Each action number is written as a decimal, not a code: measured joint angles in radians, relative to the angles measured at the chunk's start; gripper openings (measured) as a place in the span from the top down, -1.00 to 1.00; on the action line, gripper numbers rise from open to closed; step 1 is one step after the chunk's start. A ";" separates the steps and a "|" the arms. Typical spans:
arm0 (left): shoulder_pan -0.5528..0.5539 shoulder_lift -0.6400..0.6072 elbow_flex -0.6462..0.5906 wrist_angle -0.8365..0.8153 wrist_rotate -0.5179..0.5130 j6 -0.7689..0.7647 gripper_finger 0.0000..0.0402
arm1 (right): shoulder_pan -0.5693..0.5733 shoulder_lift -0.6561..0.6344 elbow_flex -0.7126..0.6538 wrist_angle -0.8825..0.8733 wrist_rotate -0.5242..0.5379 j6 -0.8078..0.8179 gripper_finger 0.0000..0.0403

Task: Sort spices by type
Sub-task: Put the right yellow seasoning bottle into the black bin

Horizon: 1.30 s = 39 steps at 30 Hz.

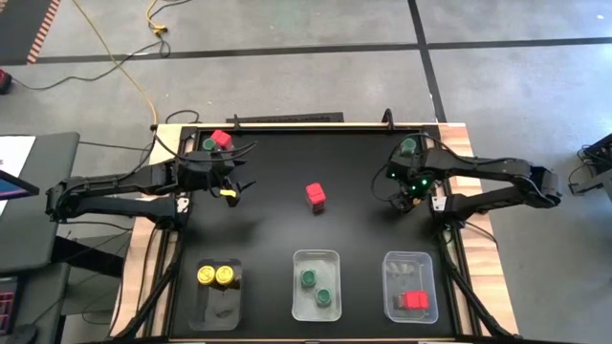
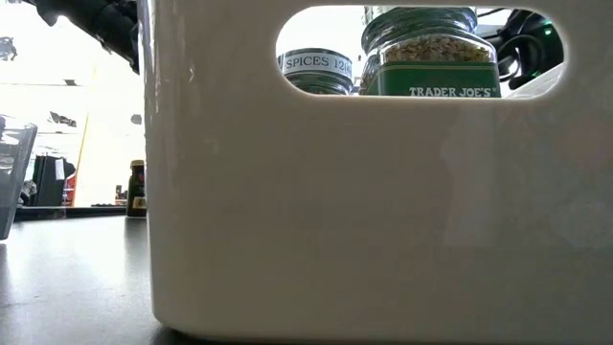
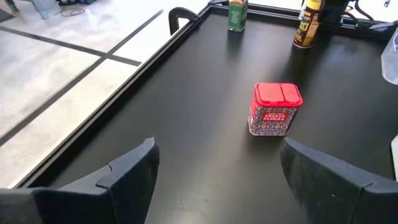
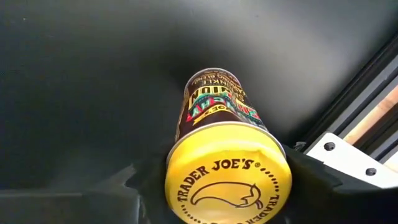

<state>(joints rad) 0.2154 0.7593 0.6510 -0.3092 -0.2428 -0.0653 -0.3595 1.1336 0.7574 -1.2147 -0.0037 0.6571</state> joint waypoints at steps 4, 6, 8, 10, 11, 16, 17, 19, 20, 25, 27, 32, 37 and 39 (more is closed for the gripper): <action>0.000 0.000 0.000 0.000 0.001 -0.034 -0.59 | -0.001 -0.003 0.000 0.042 0.002 -0.003 -0.25; 0.000 0.000 0.000 0.000 0.001 -0.060 -0.59 | -0.001 -0.003 0.000 0.044 0.002 -0.002 -0.24; 0.000 0.000 0.000 0.000 0.001 -0.094 -0.59 | -0.001 -0.003 0.000 0.043 0.002 0.001 -0.24; 0.000 0.000 0.000 0.001 0.001 -0.127 -0.59 | -0.001 -0.002 0.009 0.041 0.002 0.008 -0.24; 0.000 0.000 0.000 0.001 0.001 -0.135 -0.59 | -0.001 -0.001 0.020 0.042 0.004 0.008 -0.24; 0.000 0.000 0.000 0.014 0.001 -0.145 -0.59 | 0.002 -0.002 0.111 0.059 0.005 0.002 -0.23; 0.000 0.000 0.000 0.016 0.001 -0.145 -0.59 | 0.007 -0.002 0.134 0.066 0.005 -0.002 -0.23; 0.000 0.000 0.000 0.015 0.001 -0.145 -0.59 | 0.018 -0.003 0.184 0.087 0.005 -0.020 -0.23; 0.000 0.000 0.000 0.015 0.002 -0.152 -0.59 | 0.024 -0.002 0.207 0.091 0.005 -0.032 -0.23; -0.007 0.003 0.000 0.022 0.002 -0.228 -0.59 | 0.054 0.000 0.314 0.111 0.005 -0.064 -0.23; -0.034 0.020 0.000 0.037 -0.005 -0.234 -0.59 | 0.071 0.000 0.346 0.137 0.006 -0.065 -0.23; -0.127 0.093 0.001 0.115 -0.079 -0.157 -0.59 | 0.130 0.027 0.417 0.235 0.006 -0.067 -0.23; -0.177 0.177 0.049 0.144 -0.117 -0.055 -0.59 | 0.195 0.155 0.530 0.252 0.006 -0.098 -0.23; -0.182 0.199 0.068 0.146 -0.119 -0.014 -0.59 | 0.215 0.226 0.595 0.244 0.005 -0.122 -0.23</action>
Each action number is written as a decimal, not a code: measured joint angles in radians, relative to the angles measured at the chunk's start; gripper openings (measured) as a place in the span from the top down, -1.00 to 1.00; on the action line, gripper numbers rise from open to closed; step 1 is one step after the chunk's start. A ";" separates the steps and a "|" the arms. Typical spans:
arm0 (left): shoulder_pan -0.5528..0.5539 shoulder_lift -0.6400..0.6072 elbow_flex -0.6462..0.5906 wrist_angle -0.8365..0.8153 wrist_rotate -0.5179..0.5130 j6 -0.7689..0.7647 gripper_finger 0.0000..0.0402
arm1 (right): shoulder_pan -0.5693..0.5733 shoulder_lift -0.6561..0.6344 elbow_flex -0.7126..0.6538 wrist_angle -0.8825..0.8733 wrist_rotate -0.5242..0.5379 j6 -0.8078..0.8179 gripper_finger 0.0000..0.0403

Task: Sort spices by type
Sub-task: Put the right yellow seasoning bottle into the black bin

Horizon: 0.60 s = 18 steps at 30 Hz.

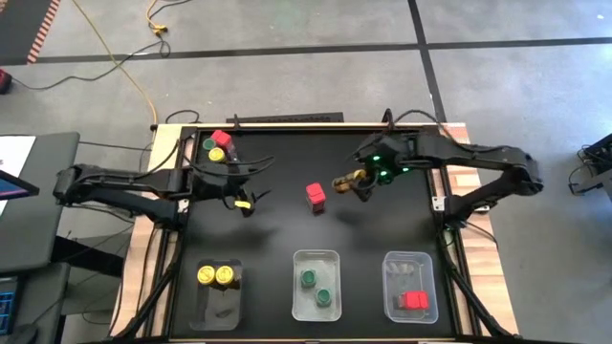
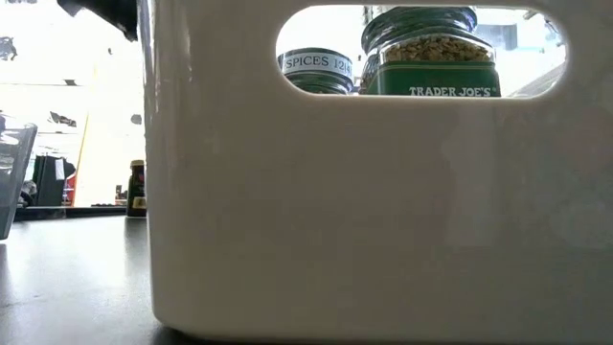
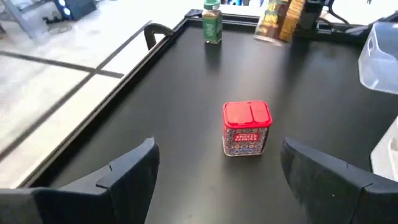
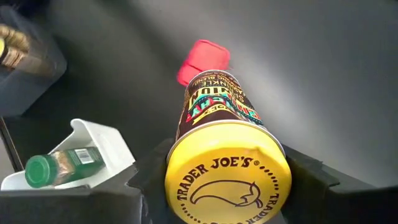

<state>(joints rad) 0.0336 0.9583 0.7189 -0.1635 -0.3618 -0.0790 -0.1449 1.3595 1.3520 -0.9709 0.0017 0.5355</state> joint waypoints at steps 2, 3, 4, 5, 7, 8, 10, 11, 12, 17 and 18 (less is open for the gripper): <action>-0.001 0.014 0.011 -0.001 0.000 0.004 -0.59 | 0.018 0.076 0.076 -0.010 0.000 -0.032 -0.23; -0.002 0.020 0.014 -0.001 0.000 -0.001 -0.59 | 0.025 0.116 0.119 -0.015 0.000 -0.051 -0.23; -0.002 0.024 0.016 -0.001 0.001 -0.009 -0.59 | 0.031 0.158 0.164 -0.025 0.000 -0.073 -0.23; -0.002 0.025 0.016 -0.002 0.001 -0.012 -0.59 | 0.035 0.199 0.207 -0.031 0.000 -0.096 -0.23; -0.002 0.025 0.016 -0.005 0.001 -0.017 -0.59 | 0.042 0.283 0.305 -0.047 0.000 -0.138 -0.23; -0.002 0.025 0.017 -0.003 0.001 -0.020 -0.59 | 0.044 0.325 0.352 -0.060 0.000 -0.158 -0.23; -0.002 0.023 0.017 -0.005 0.006 -0.020 -0.59 | 0.049 0.414 0.454 -0.100 0.000 -0.201 -0.23; -0.002 0.022 0.017 -0.005 0.012 -0.020 -0.59 | 0.050 0.460 0.509 -0.123 0.000 -0.222 -0.23; -0.002 0.021 0.017 -0.005 0.013 -0.022 -0.59 | 0.053 0.503 0.558 -0.148 0.000 -0.240 -0.23; -0.002 0.014 0.017 -0.024 0.018 -0.028 -0.59 | 0.054 0.736 0.810 -0.330 0.000 -0.307 -0.23; -0.002 0.012 0.017 -0.033 0.021 -0.038 -0.59 | 0.054 0.775 0.850 -0.360 0.000 -0.316 -0.23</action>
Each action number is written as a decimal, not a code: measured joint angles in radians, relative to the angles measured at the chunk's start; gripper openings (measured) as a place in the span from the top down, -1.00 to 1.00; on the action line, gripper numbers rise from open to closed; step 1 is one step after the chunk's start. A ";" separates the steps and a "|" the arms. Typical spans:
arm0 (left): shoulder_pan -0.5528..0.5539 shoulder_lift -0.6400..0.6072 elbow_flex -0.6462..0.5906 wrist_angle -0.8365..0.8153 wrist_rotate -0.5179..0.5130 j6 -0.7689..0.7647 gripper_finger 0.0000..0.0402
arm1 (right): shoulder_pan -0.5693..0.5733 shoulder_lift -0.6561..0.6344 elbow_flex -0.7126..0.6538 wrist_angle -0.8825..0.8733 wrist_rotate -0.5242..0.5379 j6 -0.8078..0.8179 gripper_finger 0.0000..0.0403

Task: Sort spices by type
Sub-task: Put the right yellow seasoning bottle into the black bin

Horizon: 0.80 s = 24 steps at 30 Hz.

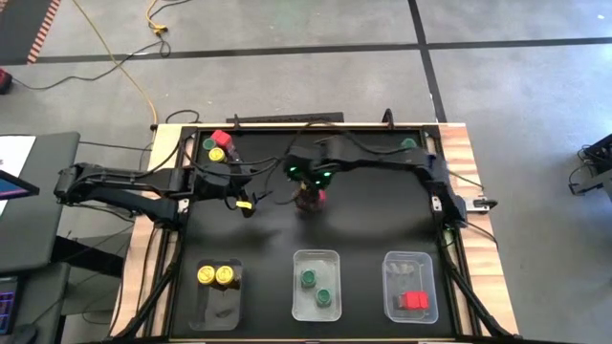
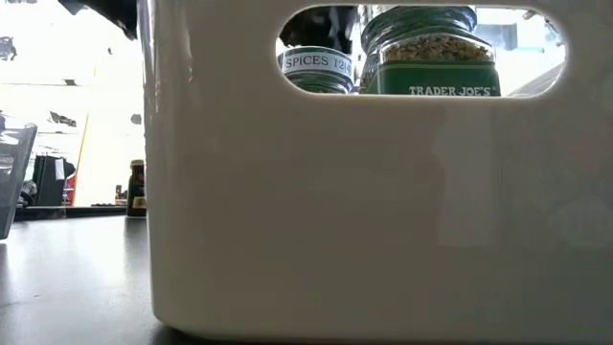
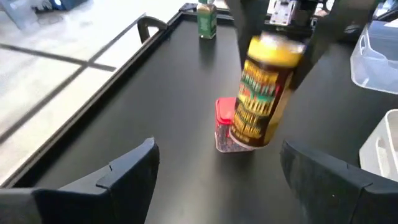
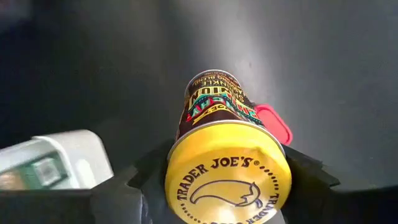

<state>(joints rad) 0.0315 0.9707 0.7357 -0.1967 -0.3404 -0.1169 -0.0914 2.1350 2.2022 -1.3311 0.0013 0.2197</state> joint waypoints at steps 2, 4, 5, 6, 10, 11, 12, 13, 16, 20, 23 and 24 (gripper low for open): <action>0.000 -0.015 0.000 -0.046 0.009 -0.024 -0.59 | 0.000 0.074 0.069 -0.046 0.000 -0.014 -0.23; 0.000 -0.030 0.000 -0.083 0.027 -0.043 -0.59 | -0.002 0.129 0.125 -0.075 0.000 -0.019 -0.23; -0.001 -0.040 0.000 -0.108 0.029 -0.055 -0.59 | -0.003 0.152 0.149 -0.083 0.000 -0.020 -0.23; -0.003 -0.048 0.000 -0.139 0.029 -0.069 -0.59 | -0.003 0.172 0.157 -0.082 0.000 -0.020 -0.23; -0.007 -0.082 0.000 -0.224 0.031 -0.106 -0.59 | 0.000 0.191 0.144 -0.078 -0.006 -0.019 -0.23; -0.008 -0.088 0.000 -0.236 0.031 -0.117 -0.59 | 0.000 0.190 0.146 -0.076 -0.006 -0.017 -0.23; -0.008 -0.092 0.000 -0.238 0.031 -0.130 -0.59 | 0.000 0.186 0.145 -0.076 -0.006 -0.015 -0.23; -0.008 -0.095 0.000 -0.239 0.031 -0.142 -0.59 | 0.000 0.182 0.145 -0.071 -0.007 -0.014 -0.23; -0.008 -0.094 0.000 -0.237 0.031 -0.165 -0.59 | 0.000 0.159 0.145 -0.053 -0.006 -0.019 -0.23; -0.008 -0.085 0.000 -0.236 0.033 -0.166 -0.59 | 0.000 0.112 0.145 -0.026 -0.006 -0.019 -0.23; -0.008 -0.069 0.000 -0.229 0.032 -0.151 -0.59 | -0.002 0.072 0.145 0.007 -0.005 -0.011 -0.26; -0.008 -0.063 0.000 -0.233 0.032 -0.137 -0.59 | -0.002 0.057 0.145 0.021 -0.005 -0.004 -0.27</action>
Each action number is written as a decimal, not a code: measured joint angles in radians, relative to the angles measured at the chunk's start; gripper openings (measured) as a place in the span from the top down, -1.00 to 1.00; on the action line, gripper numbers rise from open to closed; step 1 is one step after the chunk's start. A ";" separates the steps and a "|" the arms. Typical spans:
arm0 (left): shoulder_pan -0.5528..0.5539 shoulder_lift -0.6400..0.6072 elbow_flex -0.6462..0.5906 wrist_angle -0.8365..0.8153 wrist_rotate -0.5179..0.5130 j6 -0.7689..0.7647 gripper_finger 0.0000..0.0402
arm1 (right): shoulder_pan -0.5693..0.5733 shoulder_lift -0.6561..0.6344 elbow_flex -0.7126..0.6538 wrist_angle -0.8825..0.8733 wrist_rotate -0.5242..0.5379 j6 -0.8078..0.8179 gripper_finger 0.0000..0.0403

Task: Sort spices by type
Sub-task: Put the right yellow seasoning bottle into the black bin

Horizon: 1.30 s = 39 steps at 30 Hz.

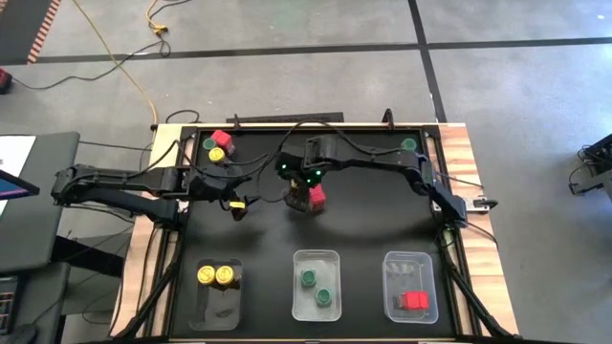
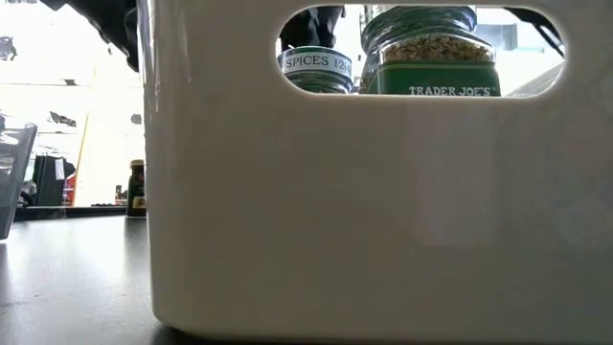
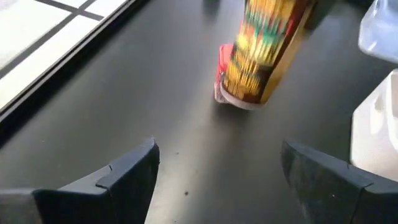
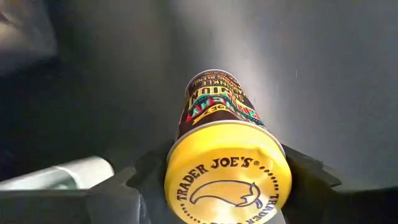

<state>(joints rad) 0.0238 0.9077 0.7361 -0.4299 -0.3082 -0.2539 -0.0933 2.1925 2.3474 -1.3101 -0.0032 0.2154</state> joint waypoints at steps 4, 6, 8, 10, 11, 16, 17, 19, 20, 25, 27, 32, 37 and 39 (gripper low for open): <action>0.000 0.042 0.000 0.000 -0.013 0.066 -0.66 | -0.001 -0.045 0.001 0.073 0.003 0.002 -0.30; 0.000 0.067 0.000 0.010 -0.038 0.093 -0.70 | -0.001 -0.054 0.001 0.095 0.007 0.005 -0.30; 0.000 0.087 0.000 0.020 -0.039 0.098 -0.72 | -0.002 -0.054 0.001 0.107 0.010 0.006 -0.28; -0.001 0.103 0.000 0.025 -0.038 0.099 -0.72 | -0.002 -0.054 0.001 0.108 0.010 0.020 -0.27; -0.001 0.109 0.000 0.023 -0.038 0.088 -0.72 | -0.002 -0.053 0.001 0.108 0.009 0.023 -0.27; 0.000 0.124 0.000 0.077 0.020 0.079 -0.72 | -0.002 -0.046 0.000 0.114 0.009 0.023 -0.27; 0.000 0.126 0.000 0.104 0.032 0.114 -0.72 | -0.002 -0.046 0.000 0.118 0.009 0.023 -0.27; 0.000 0.125 0.000 0.169 0.061 0.192 -0.72 | -0.001 -0.046 0.000 0.129 0.009 0.023 -0.27; 0.000 0.124 0.000 0.206 0.067 0.223 -0.72 | 0.000 -0.047 0.000 0.131 0.008 0.023 -0.27; 0.010 0.125 0.000 0.318 0.062 0.335 -0.72 | 0.007 -0.047 0.000 0.132 0.005 0.022 -0.27; 0.023 0.125 0.000 0.325 0.061 0.343 -0.72 | 0.010 -0.047 0.000 0.136 0.004 0.019 -0.27; 0.059 0.162 0.000 0.329 0.102 0.310 -0.72 | 0.006 -0.047 0.000 0.142 0.004 0.015 -0.27; 0.082 0.213 0.000 0.378 0.148 0.286 -0.72 | 0.007 -0.047 0.000 0.152 0.004 0.014 -0.27; 0.092 0.222 0.000 0.397 0.167 0.288 -0.72 | 0.007 -0.047 0.000 0.152 0.004 0.012 -0.27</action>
<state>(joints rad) 0.1156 1.1301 0.7357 -0.0330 -0.1414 0.0343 -0.0864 2.1450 2.3478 -1.1584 0.0010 0.2278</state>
